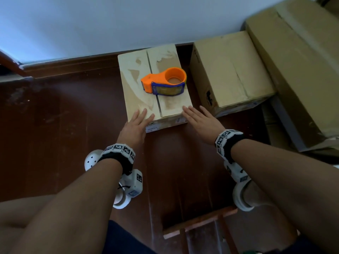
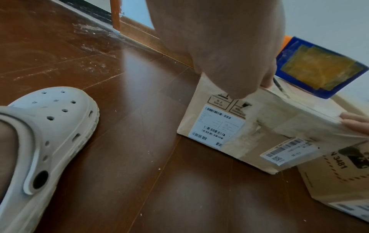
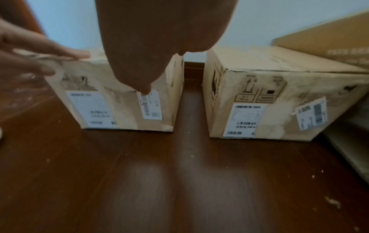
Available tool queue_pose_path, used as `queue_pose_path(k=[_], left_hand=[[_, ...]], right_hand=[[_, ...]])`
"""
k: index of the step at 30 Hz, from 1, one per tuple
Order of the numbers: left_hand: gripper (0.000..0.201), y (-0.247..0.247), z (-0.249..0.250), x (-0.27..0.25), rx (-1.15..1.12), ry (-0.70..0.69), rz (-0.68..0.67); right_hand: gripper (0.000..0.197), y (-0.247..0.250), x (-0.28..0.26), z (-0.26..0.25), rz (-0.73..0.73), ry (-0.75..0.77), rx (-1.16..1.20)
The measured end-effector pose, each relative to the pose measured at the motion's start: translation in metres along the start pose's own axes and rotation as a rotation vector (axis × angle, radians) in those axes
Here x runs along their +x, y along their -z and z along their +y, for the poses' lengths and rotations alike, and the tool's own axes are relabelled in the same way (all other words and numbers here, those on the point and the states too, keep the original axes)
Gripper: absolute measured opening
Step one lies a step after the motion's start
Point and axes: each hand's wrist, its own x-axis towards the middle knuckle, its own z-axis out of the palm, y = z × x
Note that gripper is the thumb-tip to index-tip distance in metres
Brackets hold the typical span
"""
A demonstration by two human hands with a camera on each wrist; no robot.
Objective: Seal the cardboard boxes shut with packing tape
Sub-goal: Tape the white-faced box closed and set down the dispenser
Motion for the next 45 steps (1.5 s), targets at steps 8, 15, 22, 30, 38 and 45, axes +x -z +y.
queue_pose_path(k=[8, 15, 22, 30, 38, 45], left_hand=[[0.028, 0.019, 0.014, 0.026, -0.107, 0.036, 0.223], [0.040, 0.011, 0.008, 0.032, -0.095, 0.079, 0.254], [0.050, -0.001, -0.003, 0.026, 0.008, -0.012, 0.268], [0.055, -0.004, -0.008, 0.025, 0.026, -0.007, 0.211], [0.059, -0.005, -0.009, 0.023, 0.008, -0.024, 0.219], [0.052, 0.006, 0.004, 0.031, 0.016, -0.014, 0.258]], right_hand=[[0.025, 0.034, 0.065, -0.029, 0.242, -0.054, 0.324], [0.053, 0.030, 0.104, -0.041, 0.072, -0.019, 0.206], [0.045, 0.023, 0.114, -0.032, 0.071, 0.108, 0.203], [0.029, 0.027, 0.101, -0.014, 0.031, 0.164, 0.160], [0.029, 0.021, 0.072, 0.019, 0.045, 0.025, 0.084], [0.019, 0.011, 0.031, 0.034, 0.169, -0.154, 0.354]])
